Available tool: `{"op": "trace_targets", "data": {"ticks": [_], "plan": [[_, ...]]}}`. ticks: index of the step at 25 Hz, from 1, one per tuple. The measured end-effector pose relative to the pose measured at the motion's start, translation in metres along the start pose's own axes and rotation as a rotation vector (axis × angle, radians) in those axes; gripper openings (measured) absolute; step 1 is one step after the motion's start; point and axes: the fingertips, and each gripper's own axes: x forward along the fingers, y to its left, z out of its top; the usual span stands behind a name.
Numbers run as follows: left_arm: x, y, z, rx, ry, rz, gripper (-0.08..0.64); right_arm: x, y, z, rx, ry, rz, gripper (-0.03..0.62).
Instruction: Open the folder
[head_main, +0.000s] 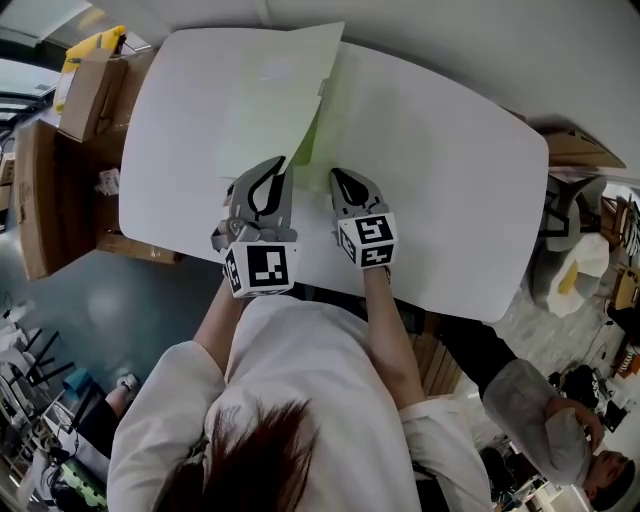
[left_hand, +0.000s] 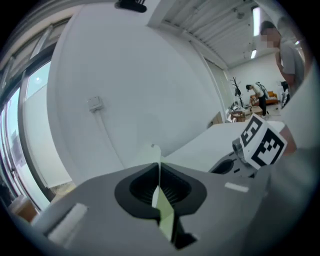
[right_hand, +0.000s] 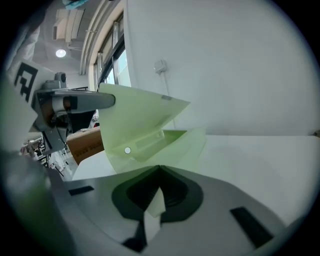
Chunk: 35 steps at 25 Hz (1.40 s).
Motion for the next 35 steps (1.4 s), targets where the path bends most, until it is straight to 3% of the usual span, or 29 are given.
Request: {"op": "trace_targets", "data": {"ticks": [11,19,28,35], "plan": [[-0.034,0.048,0.017,-0.279,-0.087,0.073,0.011,-0.011,-0.008,-0.001,-0.007,0.031,-0.056,0.008],[-0.061,0.093,0.000,-0.474,-0.113,0.192,0.011,-0.009,-0.004,-0.003,-0.010,0.042,-0.078,0.008],[-0.080,0.119,-0.016,-0.570,-0.122,0.266,0.012,-0.009,-0.002,-0.003,0.010,0.033,-0.108,0.008],[-0.089,0.129,-0.027,-0.583,-0.119,0.287,0.012,-0.011,0.000,-0.005,0.004,0.031,-0.129,0.008]]}}
